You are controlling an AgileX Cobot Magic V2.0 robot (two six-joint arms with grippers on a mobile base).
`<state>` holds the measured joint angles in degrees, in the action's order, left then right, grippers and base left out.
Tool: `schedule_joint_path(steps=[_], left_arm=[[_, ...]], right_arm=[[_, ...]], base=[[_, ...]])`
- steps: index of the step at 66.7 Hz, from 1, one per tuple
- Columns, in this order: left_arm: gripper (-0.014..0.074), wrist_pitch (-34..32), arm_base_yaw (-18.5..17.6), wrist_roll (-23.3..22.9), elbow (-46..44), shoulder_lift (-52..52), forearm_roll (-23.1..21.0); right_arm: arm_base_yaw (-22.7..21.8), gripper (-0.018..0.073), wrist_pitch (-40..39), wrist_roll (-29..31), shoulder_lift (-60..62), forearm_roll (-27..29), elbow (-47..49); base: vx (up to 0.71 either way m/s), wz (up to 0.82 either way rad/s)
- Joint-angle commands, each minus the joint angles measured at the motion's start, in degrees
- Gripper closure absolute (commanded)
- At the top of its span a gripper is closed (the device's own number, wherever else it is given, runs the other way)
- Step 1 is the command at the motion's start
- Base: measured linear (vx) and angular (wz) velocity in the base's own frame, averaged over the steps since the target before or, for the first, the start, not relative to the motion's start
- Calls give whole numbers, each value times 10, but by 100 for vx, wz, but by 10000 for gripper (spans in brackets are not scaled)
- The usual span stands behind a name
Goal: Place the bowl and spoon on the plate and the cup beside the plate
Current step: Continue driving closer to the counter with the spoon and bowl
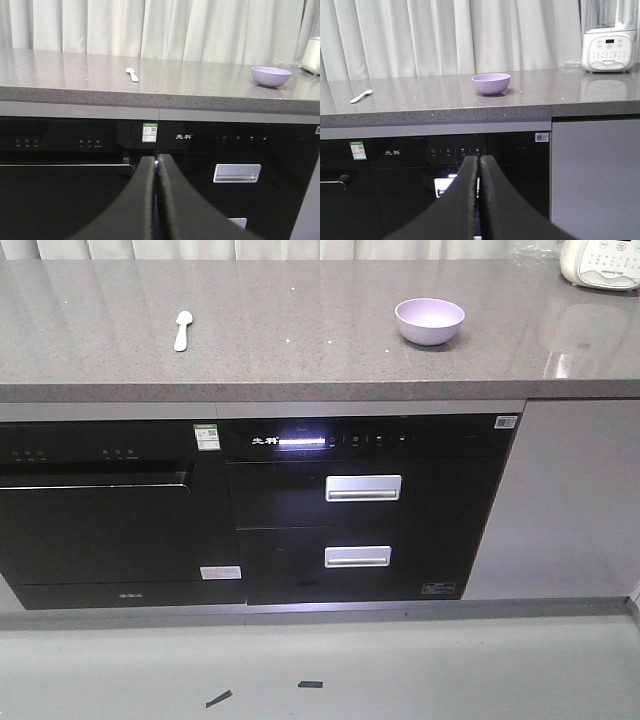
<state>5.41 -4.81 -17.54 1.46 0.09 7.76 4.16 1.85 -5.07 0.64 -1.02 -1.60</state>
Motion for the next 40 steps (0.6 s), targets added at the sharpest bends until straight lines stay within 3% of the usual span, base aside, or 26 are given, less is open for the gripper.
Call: schedule_joint_path(steps=[1,40], left_arm=[[603,-44,2,-6,-4,10,0],[603,-44,2,-6,-4,10,0]], right_arm=[[-1,562,-43,4,6,-3,-2],[-1,562,-43,4,6,-3,-2]], base=[[10,4],[10,1]])
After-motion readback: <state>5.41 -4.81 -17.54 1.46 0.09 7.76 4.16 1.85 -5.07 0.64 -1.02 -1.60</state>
